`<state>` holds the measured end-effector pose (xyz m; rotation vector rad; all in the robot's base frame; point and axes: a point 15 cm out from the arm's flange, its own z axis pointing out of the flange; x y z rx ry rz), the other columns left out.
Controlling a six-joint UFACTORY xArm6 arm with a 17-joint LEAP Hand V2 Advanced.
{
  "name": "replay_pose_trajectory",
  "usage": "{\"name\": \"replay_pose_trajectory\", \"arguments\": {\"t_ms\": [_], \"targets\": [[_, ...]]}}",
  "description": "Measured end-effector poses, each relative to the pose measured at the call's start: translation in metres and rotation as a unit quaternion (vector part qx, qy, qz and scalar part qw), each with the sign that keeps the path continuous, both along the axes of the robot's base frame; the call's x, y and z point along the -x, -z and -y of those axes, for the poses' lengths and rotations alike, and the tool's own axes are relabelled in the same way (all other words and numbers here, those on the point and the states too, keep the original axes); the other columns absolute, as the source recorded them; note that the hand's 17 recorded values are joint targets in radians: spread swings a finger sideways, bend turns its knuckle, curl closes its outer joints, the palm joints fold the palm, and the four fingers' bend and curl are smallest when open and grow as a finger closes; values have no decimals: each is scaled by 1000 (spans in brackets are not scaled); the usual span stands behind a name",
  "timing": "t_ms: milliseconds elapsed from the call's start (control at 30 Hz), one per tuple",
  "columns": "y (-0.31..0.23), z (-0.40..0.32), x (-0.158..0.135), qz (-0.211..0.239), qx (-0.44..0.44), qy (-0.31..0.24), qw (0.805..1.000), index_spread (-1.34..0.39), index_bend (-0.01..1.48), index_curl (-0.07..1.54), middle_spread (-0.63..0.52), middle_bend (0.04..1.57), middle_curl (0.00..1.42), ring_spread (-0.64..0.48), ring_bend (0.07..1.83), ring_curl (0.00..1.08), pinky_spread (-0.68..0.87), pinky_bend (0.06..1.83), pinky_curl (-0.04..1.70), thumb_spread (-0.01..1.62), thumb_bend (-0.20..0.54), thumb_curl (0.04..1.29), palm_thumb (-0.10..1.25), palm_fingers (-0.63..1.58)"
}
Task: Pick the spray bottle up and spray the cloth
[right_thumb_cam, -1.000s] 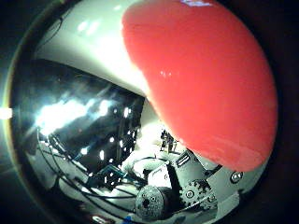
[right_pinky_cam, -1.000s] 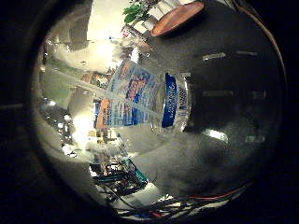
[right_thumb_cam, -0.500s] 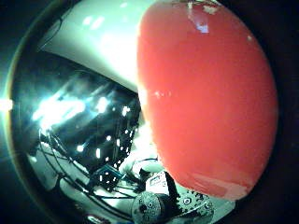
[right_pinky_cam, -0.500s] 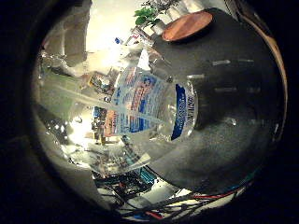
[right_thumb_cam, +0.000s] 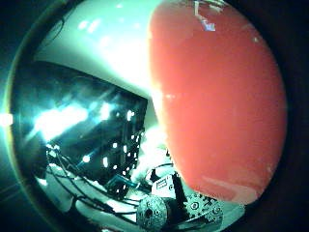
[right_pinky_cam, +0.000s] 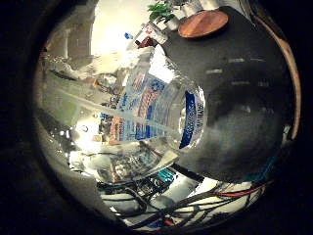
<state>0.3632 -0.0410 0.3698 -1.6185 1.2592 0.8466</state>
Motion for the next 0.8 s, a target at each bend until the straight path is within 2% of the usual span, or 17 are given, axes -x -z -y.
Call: {"name": "replay_pose_trajectory", "arguments": {"t_ms": [200, 433, 800], "targets": [[-13, -7, 14, -3, 88, -65, 994, -276, 1089, 915, -223, 1209, 1024, -258, 1313, 889, -251, 1032, 1477, 1081, -9, 662, 1013, 1083], [-26, -18, 24, -26, 121, -121, 985, -266, 1097, 907, -213, 1229, 1006, -253, 1321, 892, -235, 1020, 1503, 1046, -14, 713, 998, 1088], [-42, -19, 24, -82, 171, -255, 948, -256, 1117, 896, -202, 1255, 979, -249, 1327, 889, -213, 1010, 1525, 1015, -16, 771, 976, 1091]]}}
